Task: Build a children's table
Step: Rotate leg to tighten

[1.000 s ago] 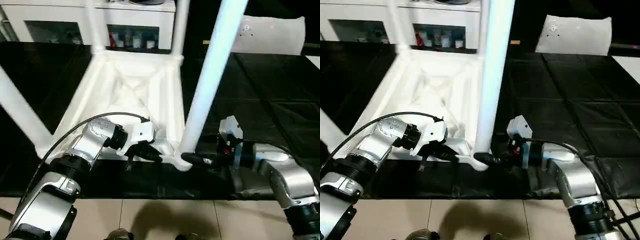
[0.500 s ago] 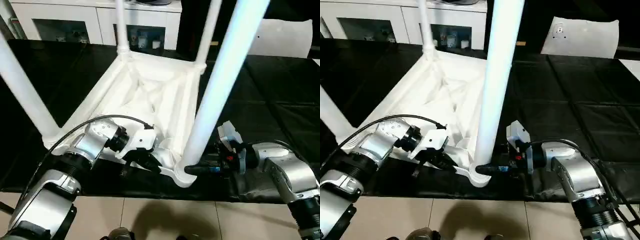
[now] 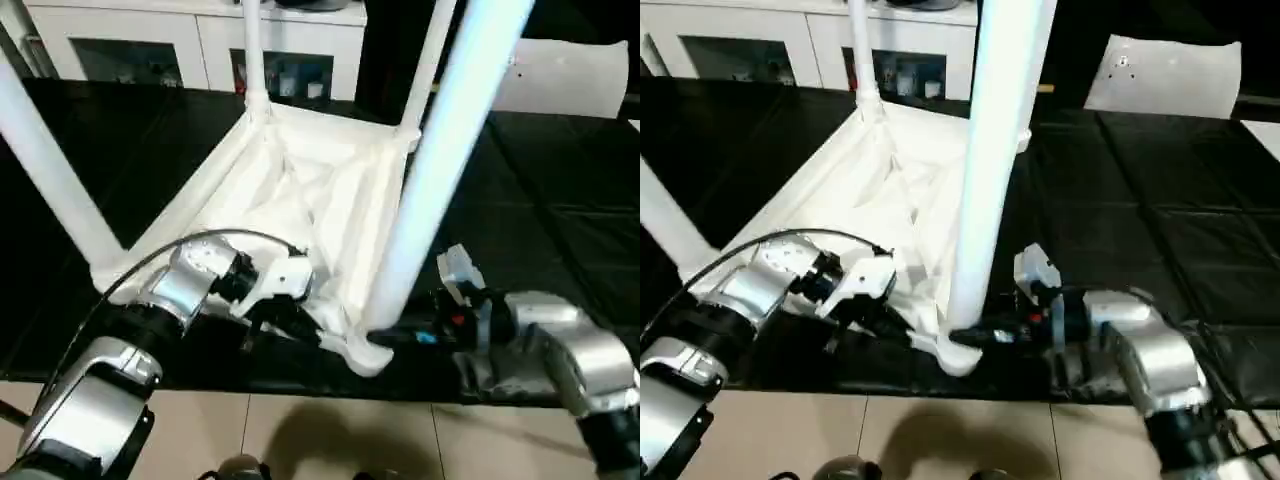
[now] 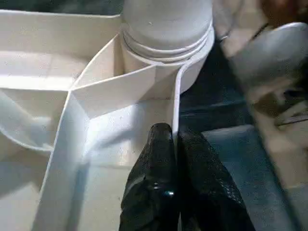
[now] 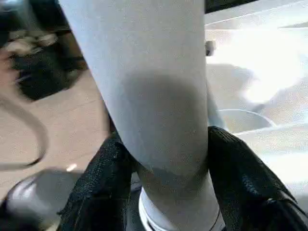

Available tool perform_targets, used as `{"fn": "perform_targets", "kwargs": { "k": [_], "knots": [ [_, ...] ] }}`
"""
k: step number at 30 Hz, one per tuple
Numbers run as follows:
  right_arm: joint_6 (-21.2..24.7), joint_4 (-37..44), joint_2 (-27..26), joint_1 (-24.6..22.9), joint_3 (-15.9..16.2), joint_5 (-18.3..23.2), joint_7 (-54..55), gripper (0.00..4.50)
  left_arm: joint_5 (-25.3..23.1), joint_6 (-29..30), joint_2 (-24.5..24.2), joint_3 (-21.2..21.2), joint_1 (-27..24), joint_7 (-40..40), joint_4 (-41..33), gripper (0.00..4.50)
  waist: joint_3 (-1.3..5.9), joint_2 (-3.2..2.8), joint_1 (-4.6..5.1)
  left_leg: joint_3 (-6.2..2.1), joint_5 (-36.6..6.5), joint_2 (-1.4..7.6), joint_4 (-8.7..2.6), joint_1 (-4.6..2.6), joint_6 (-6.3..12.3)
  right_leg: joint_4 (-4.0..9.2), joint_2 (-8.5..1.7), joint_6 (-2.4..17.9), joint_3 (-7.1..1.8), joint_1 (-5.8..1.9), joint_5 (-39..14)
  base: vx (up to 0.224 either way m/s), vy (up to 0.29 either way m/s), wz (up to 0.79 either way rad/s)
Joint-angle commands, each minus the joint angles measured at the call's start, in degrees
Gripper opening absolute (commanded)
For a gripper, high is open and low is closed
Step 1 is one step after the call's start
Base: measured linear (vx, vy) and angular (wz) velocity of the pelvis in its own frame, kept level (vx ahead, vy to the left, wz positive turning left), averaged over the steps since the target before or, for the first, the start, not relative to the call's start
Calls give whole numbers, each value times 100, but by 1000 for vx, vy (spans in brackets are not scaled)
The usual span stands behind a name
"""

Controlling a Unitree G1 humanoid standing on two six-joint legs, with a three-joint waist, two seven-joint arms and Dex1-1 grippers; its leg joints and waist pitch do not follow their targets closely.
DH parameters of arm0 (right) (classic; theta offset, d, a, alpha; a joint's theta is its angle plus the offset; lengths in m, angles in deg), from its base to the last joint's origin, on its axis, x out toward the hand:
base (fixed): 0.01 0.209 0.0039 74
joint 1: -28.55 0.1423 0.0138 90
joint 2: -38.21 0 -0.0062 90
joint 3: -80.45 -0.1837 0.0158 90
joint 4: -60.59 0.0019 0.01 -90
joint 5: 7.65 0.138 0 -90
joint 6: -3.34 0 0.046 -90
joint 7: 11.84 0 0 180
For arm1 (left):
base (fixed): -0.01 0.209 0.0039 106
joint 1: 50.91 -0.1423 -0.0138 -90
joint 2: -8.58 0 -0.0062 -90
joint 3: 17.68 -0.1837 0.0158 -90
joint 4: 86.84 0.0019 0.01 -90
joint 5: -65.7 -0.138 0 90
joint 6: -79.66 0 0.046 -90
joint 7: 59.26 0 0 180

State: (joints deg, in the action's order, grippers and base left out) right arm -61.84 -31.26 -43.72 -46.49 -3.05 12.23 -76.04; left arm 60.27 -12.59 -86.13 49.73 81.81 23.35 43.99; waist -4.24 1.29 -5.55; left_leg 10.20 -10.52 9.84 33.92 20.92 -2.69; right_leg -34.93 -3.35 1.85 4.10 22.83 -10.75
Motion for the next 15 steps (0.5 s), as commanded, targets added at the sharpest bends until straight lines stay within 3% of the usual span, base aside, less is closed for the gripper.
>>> {"fn": "perform_targets", "kwargs": {
  "k": [1, 2, 4, 5, 6, 7, 10, 14, 15],
  "knots": [
    [203, 144, -592, -38, 149, -239, 1045, 196, 51, 540, 537, 161, 147, -937, -122, 0, 283, 42, 106, -158, -1411, 329, -428, -96, 62, 662, -594, 576, -300, -223, -3054, 0, 0, 0],
    [229, 137, -666, -37, 137, -254, 1157, 194, 59, 602, 579, 176, 150, -1001, -138, 0, 283, 42, 106, -158, -1411, 329, -428, -96, 62, 662, -594, 576, -300, -223, -3054, 0, 0, 0],
    [388, 51, -1105, 36, 97, -407, 1852, 193, 64, 855, 859, 263, 177, -1465, -163, 0, 289, 42, 247, -193, -1520, 312, -443, -60, 27, 692, -579, 442, -281, -232, -3203, 0, 0, 0],
    [392, 46, -1120, 40, 96, -413, 1875, 193, 64, 864, 871, 267, 179, -1485, -162, 0, 290, 35, 275, -191, -1521, 319, -444, -71, 38, 689, -573, 468, -287, -219, -3133, 0, 0, 0],
    [477, -22, -1452, 125, 114, -541, 2372, 193, 74, 1066, 1114, 367, 227, -1938, -138, 0, 302, -3, 326, -190, -1498, 320, -440, -63, 53, 673, -564, 571, -297, -213, -2894, 0, 0, 0],
    [619, -90, -1778, 215, 88, -621, 2870, 192, 76, 1268, 1322, 475, 268, -2355, -135, 0, 318, 2, 372, -187, -1438, 320, -435, -57, 49, 640, -551, 677, -301, -217, -2649, 0, 0, 0],
    [823, -193, -2277, 394, 49, -789, 3630, 191, 57, 1620, 1633, 663, 281, -2929, -246, 0, 327, -13, 408, -167, -1335, 307, -423, -55, 105, 626, -542, 787, -314, -219, -2388, 0, 0, 0],
    [784, -267, -2678, 554, -6, -741, 3874, 191, 2, 1777, 1756, 678, 184, -3167, -514, 0, 351, -15, 427, -159, -1141, 313, -415, -34, 191, 590, -548, 897, -333, -252, -1958, 0, 0, 0],
    [725, -243, -2711, 557, 30, -738, 3832, 191, -36, 1770, 1741, 621, 124, -3159, -603, 0, 392, -16, 410, -146, -832, 319, -405, -16, 287, 536, -540, 975, -340, -299, -1371, 0, 0, 0]
  ]
}}
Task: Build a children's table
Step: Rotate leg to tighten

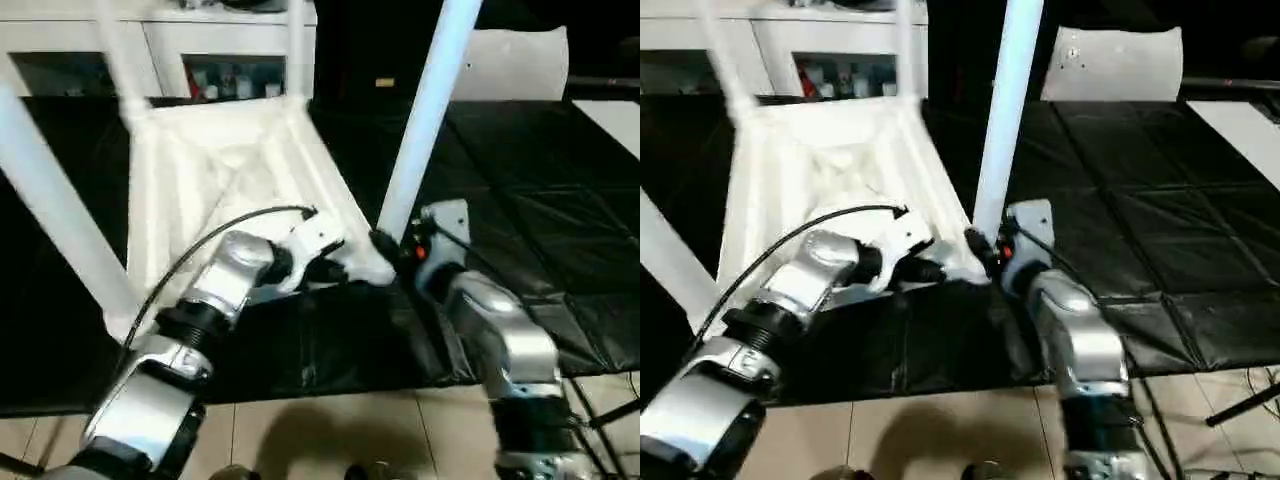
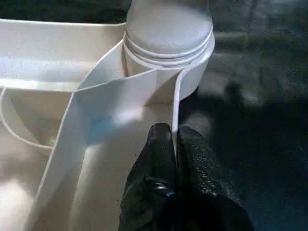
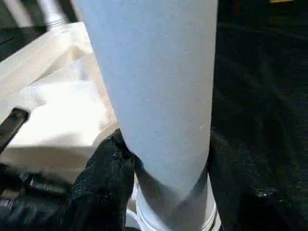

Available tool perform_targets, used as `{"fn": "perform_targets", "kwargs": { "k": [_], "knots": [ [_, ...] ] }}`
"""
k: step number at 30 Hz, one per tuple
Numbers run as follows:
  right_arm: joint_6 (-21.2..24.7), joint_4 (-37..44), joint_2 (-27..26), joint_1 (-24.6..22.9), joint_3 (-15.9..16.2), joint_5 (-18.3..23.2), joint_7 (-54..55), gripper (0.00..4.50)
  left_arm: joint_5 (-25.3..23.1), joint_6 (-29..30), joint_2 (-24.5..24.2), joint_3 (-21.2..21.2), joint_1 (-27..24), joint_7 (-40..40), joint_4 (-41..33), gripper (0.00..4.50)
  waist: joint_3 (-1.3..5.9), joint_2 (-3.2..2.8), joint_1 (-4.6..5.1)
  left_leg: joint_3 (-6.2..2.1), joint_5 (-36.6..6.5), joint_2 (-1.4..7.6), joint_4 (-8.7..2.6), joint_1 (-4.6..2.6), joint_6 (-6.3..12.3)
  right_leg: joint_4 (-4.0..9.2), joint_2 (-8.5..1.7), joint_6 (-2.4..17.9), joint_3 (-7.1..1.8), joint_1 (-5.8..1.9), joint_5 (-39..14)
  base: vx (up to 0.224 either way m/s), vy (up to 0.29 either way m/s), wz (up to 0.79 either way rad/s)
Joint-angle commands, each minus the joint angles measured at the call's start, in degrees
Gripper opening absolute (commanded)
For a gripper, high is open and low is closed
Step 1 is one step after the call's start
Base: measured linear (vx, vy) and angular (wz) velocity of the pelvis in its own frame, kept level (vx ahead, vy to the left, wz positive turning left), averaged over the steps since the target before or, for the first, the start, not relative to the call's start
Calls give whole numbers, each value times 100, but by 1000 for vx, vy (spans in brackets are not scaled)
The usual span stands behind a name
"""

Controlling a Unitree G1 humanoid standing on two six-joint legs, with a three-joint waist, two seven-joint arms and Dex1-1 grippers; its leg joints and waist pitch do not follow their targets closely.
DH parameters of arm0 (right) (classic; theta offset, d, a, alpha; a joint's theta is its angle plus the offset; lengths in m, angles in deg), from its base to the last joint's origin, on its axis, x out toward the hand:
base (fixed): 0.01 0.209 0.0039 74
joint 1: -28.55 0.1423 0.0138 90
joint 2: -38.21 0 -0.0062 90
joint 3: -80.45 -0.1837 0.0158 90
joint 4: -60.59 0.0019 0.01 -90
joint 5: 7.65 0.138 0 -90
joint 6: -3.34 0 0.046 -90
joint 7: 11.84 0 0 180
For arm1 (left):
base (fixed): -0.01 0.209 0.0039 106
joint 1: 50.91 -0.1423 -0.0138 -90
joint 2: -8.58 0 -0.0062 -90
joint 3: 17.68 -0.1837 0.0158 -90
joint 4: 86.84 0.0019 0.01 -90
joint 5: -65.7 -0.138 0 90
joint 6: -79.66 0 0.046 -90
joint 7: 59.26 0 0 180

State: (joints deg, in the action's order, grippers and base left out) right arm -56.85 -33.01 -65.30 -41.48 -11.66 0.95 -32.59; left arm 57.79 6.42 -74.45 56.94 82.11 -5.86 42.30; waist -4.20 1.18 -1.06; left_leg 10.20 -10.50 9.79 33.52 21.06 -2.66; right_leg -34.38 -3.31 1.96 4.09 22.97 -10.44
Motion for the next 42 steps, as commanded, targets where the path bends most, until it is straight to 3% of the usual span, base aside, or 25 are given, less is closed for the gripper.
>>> {"fn": "perform_targets", "kwargs": {
  "k": [1, 4, 11, 15, 21, 25, 30, 31, 42],
  "knots": [
    [201, -58, -563, 54, 908, 391, -535, 247, 194, -141, 561, -127, 60, -228, -478, 0, 385, -11, -35, -139, -684, 326, -365, -19, 358, 453, -532, 1049, -340, -319, -1055, 0, 0, 0],
    [82, 1, -472, -31, 886, 304, -557, 261, 165, -209, 411, -142, -67, -152, -594, 0, 400, -18, -23, -134, -549, 329, -353, -16, 457, 407, -537, 1222, -336, -349, -649, 0, 0, 0],
    [-377, 265, 130, -262, 775, 329, -1154, 336, 172, -772, -67, -111, -172, 244, -477, 0, 403, -23, -34, -126, -666, 350, -355, -37, 465, 419, -543, 1208, -344, -357, -736, 0, 0, 0],
    [-681, 443, 955, -486, 865, 496, -2356, 382, 367, -1709, -463, -166, -366, 1196, -455, 0, 426, -29, -95, -125, -639, 358, -334, -29, 582, 390, -560, 1255, -346, -396, -509, 0, 0, 0],
    [-1072, 127, 1685, -368, 804, 586, -3501, 382, 405, -2191, -891, -455, -396, 2237, -328, 0, 412, -11, -184, -108, -847, 391, -341, -76, 452, 421, -574, 1236, -347, -345, -1015, 0, 0, 0],
    [-1180, 24, 1896, -307, 837, 759, -3989, 382, 401, -2410, -981, -530, -368, 2484, -216, 0, 429, -15, -274, -109, -756, 413, -342, -93, 440, 380, -572, 1289, -341, -332, -827, 0, 0, 0],
    [-1332, -250, 2197, -167, 985, 865, -4830, 337, 425, -2689, -1061, -649, -353, 2967, -140, 0, 436, -11, -403, -88, -697, 423, -319, -92, 471, 358, -589, 1285, -332, -325, -780, 0, 0, 0],
    [-1370, -330, 2256, -135, 1048, 862, -4975, 323, 446, -2729, -1070, -673, -342, 3069, -131, 0, 436, 18, -401, -86, -715, 416, -315, -79, 468, 356, -595, 1278, -330, -333, -824, 0, 0, 0],
    [-1392, -509, 2570, 13, 1318, 1003, -5861, 218, 454, -3026, -1232, -786, -204, 3586, 75, 0, 433, 29, -487, -87, -636, 405, -304, -73, 499, 361, -575, 1170, -314, -323, -1012, 0, 0, 0]
  ]
}}
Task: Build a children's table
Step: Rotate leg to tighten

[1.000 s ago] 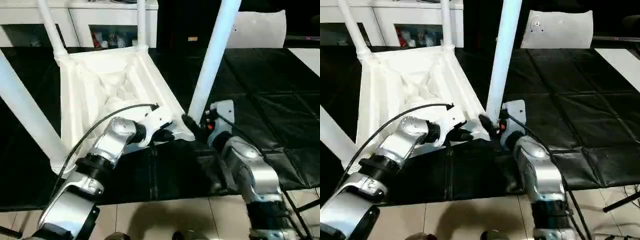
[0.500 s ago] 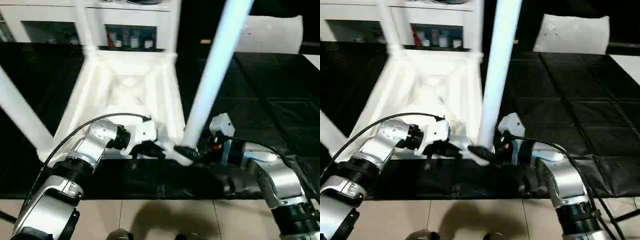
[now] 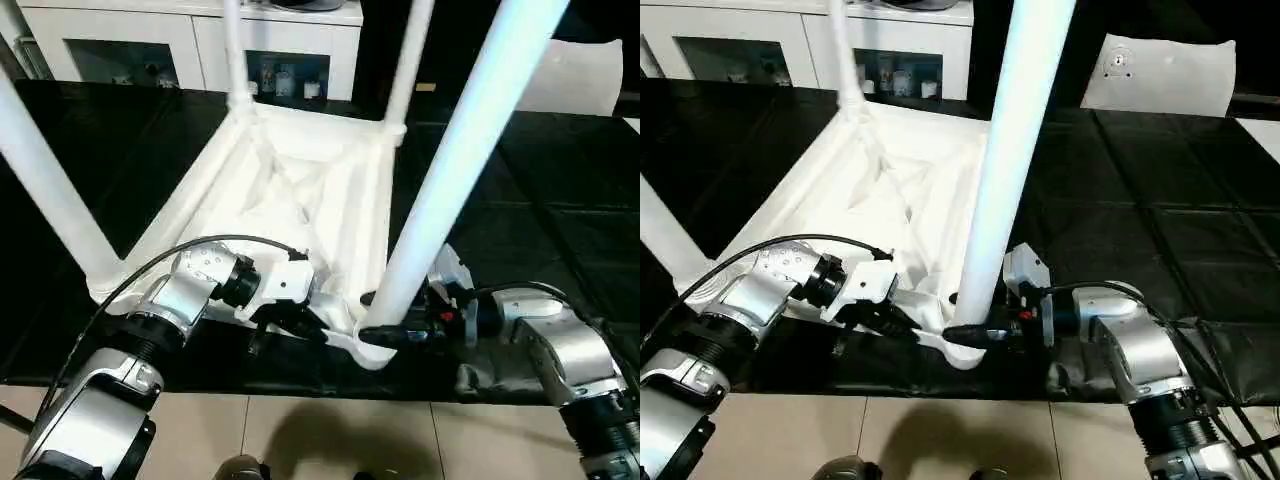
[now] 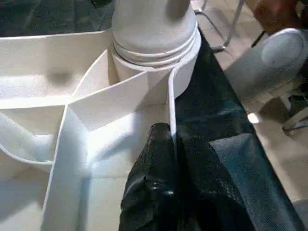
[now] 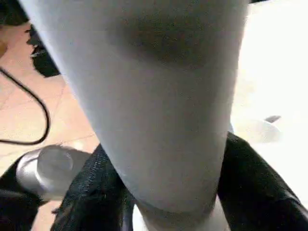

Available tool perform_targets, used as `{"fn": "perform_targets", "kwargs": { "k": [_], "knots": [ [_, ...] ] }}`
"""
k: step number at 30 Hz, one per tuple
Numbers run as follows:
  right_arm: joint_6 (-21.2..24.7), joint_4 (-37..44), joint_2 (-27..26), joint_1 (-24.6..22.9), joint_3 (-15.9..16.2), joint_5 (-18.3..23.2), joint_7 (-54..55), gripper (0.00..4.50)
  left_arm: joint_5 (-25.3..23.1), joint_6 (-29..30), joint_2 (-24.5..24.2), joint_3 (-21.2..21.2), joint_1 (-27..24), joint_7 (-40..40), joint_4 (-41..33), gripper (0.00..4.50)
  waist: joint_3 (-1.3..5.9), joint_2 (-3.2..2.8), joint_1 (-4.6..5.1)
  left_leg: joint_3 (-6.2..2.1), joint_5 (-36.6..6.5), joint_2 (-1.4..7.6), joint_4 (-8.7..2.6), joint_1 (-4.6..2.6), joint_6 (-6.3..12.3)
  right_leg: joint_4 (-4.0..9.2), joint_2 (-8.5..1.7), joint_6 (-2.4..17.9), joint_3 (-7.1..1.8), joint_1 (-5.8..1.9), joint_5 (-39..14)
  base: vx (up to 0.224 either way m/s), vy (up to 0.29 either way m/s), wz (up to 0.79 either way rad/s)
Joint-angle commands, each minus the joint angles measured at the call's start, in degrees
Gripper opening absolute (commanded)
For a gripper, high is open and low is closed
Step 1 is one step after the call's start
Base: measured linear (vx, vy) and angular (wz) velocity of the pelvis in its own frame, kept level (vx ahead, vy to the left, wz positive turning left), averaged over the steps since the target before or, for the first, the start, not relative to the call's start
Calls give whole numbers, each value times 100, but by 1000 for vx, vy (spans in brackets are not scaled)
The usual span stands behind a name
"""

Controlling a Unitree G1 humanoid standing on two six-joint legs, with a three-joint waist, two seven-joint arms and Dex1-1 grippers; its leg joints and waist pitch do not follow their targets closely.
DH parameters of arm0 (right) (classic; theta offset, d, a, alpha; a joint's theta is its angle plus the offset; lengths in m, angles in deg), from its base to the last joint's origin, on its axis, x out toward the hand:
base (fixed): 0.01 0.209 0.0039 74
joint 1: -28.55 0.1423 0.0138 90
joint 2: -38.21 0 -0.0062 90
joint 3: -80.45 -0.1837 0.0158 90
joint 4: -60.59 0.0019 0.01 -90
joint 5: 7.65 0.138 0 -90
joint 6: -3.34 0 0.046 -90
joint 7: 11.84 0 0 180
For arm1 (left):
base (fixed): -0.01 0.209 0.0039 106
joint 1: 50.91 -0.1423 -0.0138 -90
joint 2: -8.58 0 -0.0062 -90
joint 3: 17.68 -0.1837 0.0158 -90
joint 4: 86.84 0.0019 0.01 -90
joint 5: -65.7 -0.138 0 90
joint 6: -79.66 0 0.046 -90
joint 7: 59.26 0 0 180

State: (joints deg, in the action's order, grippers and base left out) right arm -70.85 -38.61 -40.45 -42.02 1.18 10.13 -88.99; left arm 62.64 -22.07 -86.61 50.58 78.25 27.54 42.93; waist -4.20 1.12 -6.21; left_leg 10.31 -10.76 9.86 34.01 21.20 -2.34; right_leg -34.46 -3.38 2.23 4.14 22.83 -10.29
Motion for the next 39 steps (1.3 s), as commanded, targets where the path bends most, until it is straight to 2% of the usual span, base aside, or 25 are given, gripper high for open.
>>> {"fn": "perform_targets", "kwargs": {
  "k": [1, 9, 15, 16, 17, 18, 19, 20, 21, 22, 23, 24, 26, 28, 30, 31, 32, 35, 37, 39],
  "knots": [
    [9, 53, 90, 66, 37, 87, -234, 218, -32, -181, -19, -148, 186, 251, 18, 0, 434, 34, 24, -97, -620, 397, -353, -88, 463, 372, -567, 1138, -320, -307, -1057, 0, 0, 0],
    [-3, 57, 128, 35, 104, 114, -380, 204, -36, -175, -42, -116, 228, 262, 104, 0, 436, 30, -5, -98, -616, 397, -349, -91, 445, 370, -574, 1133, -320, -307, -1043, 0, 0, 0],
    [388, 373, -13, -154, 56, 329, -38, 204, 6, 185, 93, -24, 191, -125, 55, 0, 416, 39, -14, -101, -661, 408, -365, -108, 418, 391, -576, 1081, -325, -294, -1227, 0, 0, 0],
    [613, 573, -228, -284, -46, 329, 512, 204, -27, 479, 191, 51, 174, -524, -22, 0, 408, 60, -4, -97, -655, 407, -367, -103, 418, 392, -572, 1076, -328, -293, -1227, 0, 0, 0],
    [636, 604, -272, -305, -63, 315, 620, 204, -30, 540, 209, 67, 170, -595, -40, 0, 389, 53, -4, -105, -672, 413, -382, -103, 381, 401, -576, 1046, -334, -278, -1300, 0, 0, 0],
    [829, 739, -644, -412, -164, 68, 1575, 204, -59, 1008, 381, 187, 150, -1134, -205, 0, 376, 37, 24, -118, -748, 400, -399, -103, 303, 419, -581, 1004, -332, -268, -1473, 0, 0, 0],
    [890, 766, -790, -436, -182, -62, 1933, 204, -48, 1248, 454, 229, 125, -1300, -322, 0, 366, 43, 45, -121, -824, 393, -404, -111, 252, 440, -581, 967, -331, -257, -1616, 0, 0, 0],
    [890, 766, -790, -436, -182, -62, 1933, 204, -48, 1248, 454, 229, 125, -1300, -322, 0, 356, 60, 86, -144, -935, 359, -417, -92, 145, 468, -589, 866, -313, -279, -1986, 0, 0, 0],
    [1002, 770, -992, -437, -248, -108, 2297, 204, -69, 1432, 544, 267, 113, -1513, -417, 0, 338, 63, 132, -139, -1062, 343, -421, -111, 95, 521, -585, 752, -318, -263, -2345, 0, 0, 0],
    [1174, 781, -1269, -423, -349, -132, 2748, 204, -103, 1647, 680, 312, 122, -1805, -495, 0, 331, 65, 162, -140, -1107, 333, -415, -97, 88, 532, -582, 718, -318, -258, -2463, 0, 0, 0],
    [1290, 784, -1515, -408, -412, -176, 3130, 203, -128, 1842, 813, 352, 137, -2062, -559, 0, 326, 61, 219, -160, -1186, 328, -424, -83, 46, 563, -588, 633, -304, -262, -2704, 0, 0, 0],
    [1355, 725, -1915, -344, -421, -400, 3756, 203, -119, 2200, 1107, 466, 189, -2559, -622, 0, 329, 29, 281, -160, -1224, 323, -417, -94, 7, 574, -576, 602, -304, -227, -2758, 0, 0, 0],
    [1345, 667, -2082, -301, -412, -523, 4023, 203, -94, 2362, 1234, 511, 212, -2729, -652, 0, 349, 72, 364, -164, -1164, 301, -410, -69, 17, 571, -563, 587, -298, -256, -2663, 0, 0, 0],
    [1450, 520, -2480, -179, -502, -571, 4579, 203, -125, 2617, 1475, 589, 279, -3163, -677, 0, 351, 58, 428, -159, -1075, 293, -399, -52, 91, 562, -549, 662, -305, -252, -2451, 0, 0, 0],
    [1427, 392, -2842, -62, -552, -581, 5009, 203, -190, 2855, 1690, 643, 324, -3543, -744, 0, 375, 39, 454, -142, -897, 295, -386, -46, 172, 523, -535, 790, -324, -252, -2020, 0, 0, 0],
    [1419, 372, -2947, -32, -552, -601, 5135, 203, -220, 2941, 1761, 665, 335, -3676, -777, 0, 384, 39, 447, -144, -849, 289, -381, -46, 187, 522, -530, 811, -315, -264, -1926, 0, 0, 0],
    [1420, 357, -3082, -10, -575, -625, 5318, 237, -276, 2995, 1807, 648, 336, -3774, -816, 0, 380, 33, 438, -137, -763, 300, -384, -48, 228, 501, -521, 859, -325, -268, -1688, 0, 0, 0],
    [1450, 362, -3296, -3, -657, -610, 5523, 237, -377, 3048, 1861, 614, 328, -3913, -848, 0, 395, 17, 446, -130, -696, 308, -390, -49, 310, 465, -516, 991, -330, -288, -1246, 0, 0, 0],
    [1409, 495, -3357, -94, -801, -586, 5596, 282, -540, 2875, 1753, 473, 269, -3926, -818, 0, 390, -8, 440, -135, -694, 314, -399, -53, 333, 471, -520, 1008, -331, -303, -1182, 0, 0, 0],
    [1381, 638, -3227, -188, -865, -540, 5487, 286, -514, 2772, 1661, 449, 204, -3815, -832, 0, 380, -13, 435, -133, -813, 320, -406, -67, 321, 488, -524, 991, -336, -300, -1263, 0, 0, 0]
  ]
}}
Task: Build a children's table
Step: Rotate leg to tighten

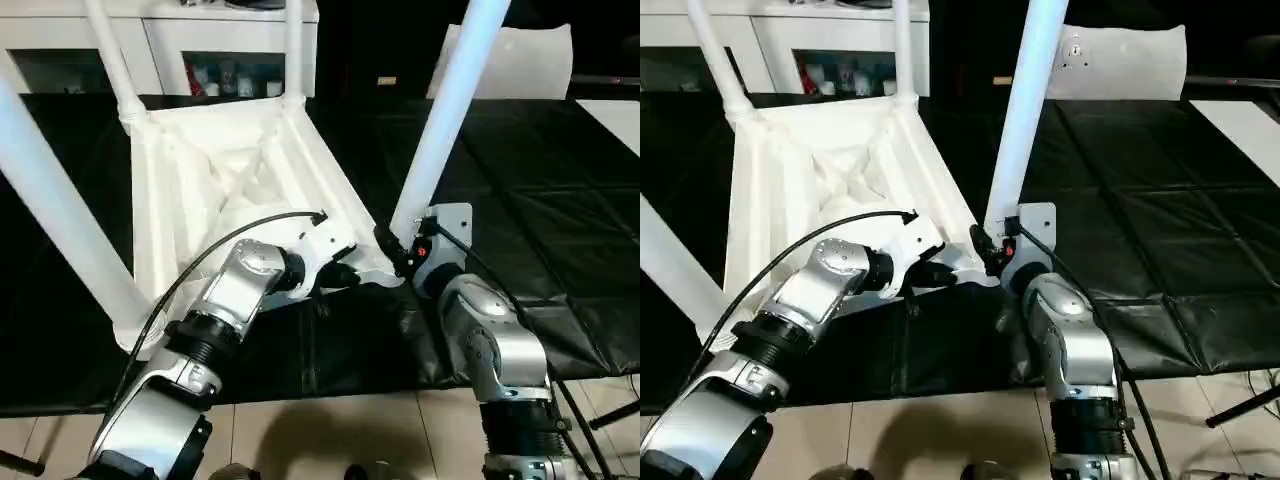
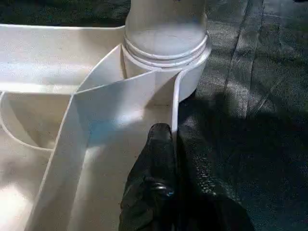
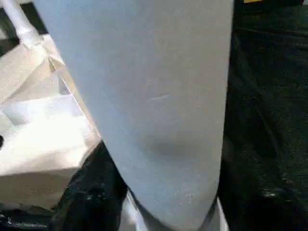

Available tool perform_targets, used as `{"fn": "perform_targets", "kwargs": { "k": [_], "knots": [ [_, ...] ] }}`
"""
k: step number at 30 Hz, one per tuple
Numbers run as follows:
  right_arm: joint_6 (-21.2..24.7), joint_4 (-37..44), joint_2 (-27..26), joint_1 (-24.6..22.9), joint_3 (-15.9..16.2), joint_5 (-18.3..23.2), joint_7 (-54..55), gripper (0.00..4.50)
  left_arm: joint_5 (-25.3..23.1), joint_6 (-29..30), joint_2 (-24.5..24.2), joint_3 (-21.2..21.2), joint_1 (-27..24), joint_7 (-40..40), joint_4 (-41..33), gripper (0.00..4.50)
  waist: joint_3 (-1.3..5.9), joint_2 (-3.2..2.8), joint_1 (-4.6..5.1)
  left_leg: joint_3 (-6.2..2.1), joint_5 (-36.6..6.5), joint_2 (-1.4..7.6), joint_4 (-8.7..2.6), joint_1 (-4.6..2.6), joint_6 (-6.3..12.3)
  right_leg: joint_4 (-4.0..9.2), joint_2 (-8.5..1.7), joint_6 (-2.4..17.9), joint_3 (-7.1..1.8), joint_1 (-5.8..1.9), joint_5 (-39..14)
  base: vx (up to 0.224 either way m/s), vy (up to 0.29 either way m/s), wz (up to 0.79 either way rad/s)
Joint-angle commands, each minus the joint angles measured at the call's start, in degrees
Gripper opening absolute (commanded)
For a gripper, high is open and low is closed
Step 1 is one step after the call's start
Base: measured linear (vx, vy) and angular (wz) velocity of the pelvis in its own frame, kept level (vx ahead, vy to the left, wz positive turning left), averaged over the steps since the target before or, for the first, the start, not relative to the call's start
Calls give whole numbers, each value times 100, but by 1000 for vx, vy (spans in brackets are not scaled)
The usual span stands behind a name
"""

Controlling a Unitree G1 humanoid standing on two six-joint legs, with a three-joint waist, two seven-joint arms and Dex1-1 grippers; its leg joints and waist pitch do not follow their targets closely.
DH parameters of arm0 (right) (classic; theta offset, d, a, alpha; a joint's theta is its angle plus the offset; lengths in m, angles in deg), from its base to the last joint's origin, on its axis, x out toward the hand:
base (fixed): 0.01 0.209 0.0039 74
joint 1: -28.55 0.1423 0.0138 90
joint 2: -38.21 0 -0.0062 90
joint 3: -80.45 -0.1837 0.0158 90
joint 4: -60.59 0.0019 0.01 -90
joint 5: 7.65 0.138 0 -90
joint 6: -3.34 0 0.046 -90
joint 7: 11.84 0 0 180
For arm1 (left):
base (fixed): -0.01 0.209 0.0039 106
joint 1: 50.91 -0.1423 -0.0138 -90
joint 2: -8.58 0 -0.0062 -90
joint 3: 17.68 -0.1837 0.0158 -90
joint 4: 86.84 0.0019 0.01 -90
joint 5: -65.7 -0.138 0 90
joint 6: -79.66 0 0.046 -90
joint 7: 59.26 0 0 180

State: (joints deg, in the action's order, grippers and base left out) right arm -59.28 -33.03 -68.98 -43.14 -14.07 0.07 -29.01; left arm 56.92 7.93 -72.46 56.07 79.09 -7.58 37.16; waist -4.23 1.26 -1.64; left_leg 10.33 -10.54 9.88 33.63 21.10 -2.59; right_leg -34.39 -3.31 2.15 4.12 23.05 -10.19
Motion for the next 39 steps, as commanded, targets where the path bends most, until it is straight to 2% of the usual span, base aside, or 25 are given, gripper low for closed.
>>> {"fn": "perform_targets", "kwargs": {
  "k": [1, 3, 5, 6, 9, 11, 12, 13, 17, 19, 22, 24, 31, 34, 39],
  "knots": [
    [203, 121, -319, -103, 648, 469, -559, 297, 77, -236, 221, -101, 99, -270, -271, 0, 383, -35, -29, -136, -845, 321, -369, -58, 341, 479, -536, 996, -337, -324, -1271, 0, 0, 0],
    [162, 228, -127, -184, 612, 492, -671, 330, 118, -331, 133, -100, 33, -155, -318, 0, 382, -37, -33, -141, -851, 327, -378, -59, 321, 469, -528, 1003, -336, -324, -1232, 0, 0, 0],
    [112, 433, 195, -334, 517, 580, -1024, 334, 159, -635, -42, -128, -61, 127, -334, 0, 385, -30, -51, -140, -832, 333, -372, -41, 386, 460, -538, 1008, -342, -357, -1093, 0, 0, 0],
    [84, 544, 393, -414, 483, 651, -1281, 353, 169, -742, -124, -132, -105, 264, -334, 0, 393, -19, -48, -133, -771, 329, -366, -36, 423, 445, -537, 1025, -346, -359, -981, 0, 0, 0],
    [27, 680, 713, -531, 402, 755, -1670, 378, 254, -1045, -238, -125, -163, 530, -313, 0, 383, -14, -71, -120, -751, 322, -350, -35, 498, 458, -546, 1036, -346, -363, -1039, 0, 0, 0],
    [-96, 757, 1129, -652, 387, 835, -2172, 399, 364, -1160, -372, -124, -212, 835, -295, 0, 376, -8, -79, -124, -769, 325, -354, -33, 493, 469, -545, 997, -333, -359, -1220, 0, 0, 0],
    [-238, 779, 1457, -724, 439, 846, -2573, 413, 411, -1349, -499, -178, -247, 1111, -277, 0, 377, -24, -88, -127, -799, 326, -350, -34, 493, 477, -548, 985, -330, -355, -1284, 0, 0, 0],
    [-345, 781, 1771, -764, 465, 907, -3001, 420, 425, -1502, -627, -241, -273, 1348, -244, 0, 379, -16, -106, -120, -813, 325, -338, -33, 536, 477, -546, 948, -338, -367, -1309, 0, 0, 0],
    [-574, 758, 2187, -787, 527, 973, -3664, 420, 528, -1592, -740, -256, -310, 1657, -223, 0, 369, -15, -104, -121, -877, 338, -347, -34, 529, 491, -541, 969, -323, -339, -1480, 0, 0, 0],
    [-859, 598, 2608, -769, 618, 991, -4377, 420, 510, -1829, -928, -367, -304, 2083, -102, 0, 364, 0, -142, -116, -936, 342, -341, -47, 546, 504, -545, 957, -322, -328, -1587, 0, 0, 0],
    [-1019, 467, 2766, -731, 660, 976, -4644, 420, 484, -1960, -1008, -423, -284, 2272, -32, 0, 366, -5, -181, -117, -931, 352, -342, -55, 566, 495, -552, 957, -327, -317, -1578, 0, 0, 0],
    [-1105, 239, 3009, -598, 739, 1124, -5130, 420, 498, -2196, -1192, -560, -232, 2707, 71, 0, 374, 3, -201, -118, -907, 354, -342, -62, 559, 493, -555, 985, -321, -322, -1578, 0, 0, 0],
    [-1169, -16, 3196, -434, 890, 1175, -5695, 348, 456, -2464, -1389, -729, -146, 3255, 156, 0, 382, 7, -247, -111, -786, 370, -334, -58, 592, 452, -549, 1060, -308, -322, -1416, 0, 0, 0],
    [-1272, -175, 3197, -328, 979, 1107, -5826, 312, 434, -2609, -1447, -804, -85, 3452, 215, 0, 391, 21, -304, -99, -733, 372, -328, -69, 588, 438, -557, 1080, -310, -315, -1376, 0, 0, 0],
    [-1459, -425, 3205, -172, 1156, 1023, -5994, 277, 439, -2766, -1466, -850, 1, 3622, 329, 0, 385, 17, -338, -97, -759, 385, -333, -76, 547, 431, -559, 1090, -307, -306, -1376, 0, 0, 0]
  ]
}}
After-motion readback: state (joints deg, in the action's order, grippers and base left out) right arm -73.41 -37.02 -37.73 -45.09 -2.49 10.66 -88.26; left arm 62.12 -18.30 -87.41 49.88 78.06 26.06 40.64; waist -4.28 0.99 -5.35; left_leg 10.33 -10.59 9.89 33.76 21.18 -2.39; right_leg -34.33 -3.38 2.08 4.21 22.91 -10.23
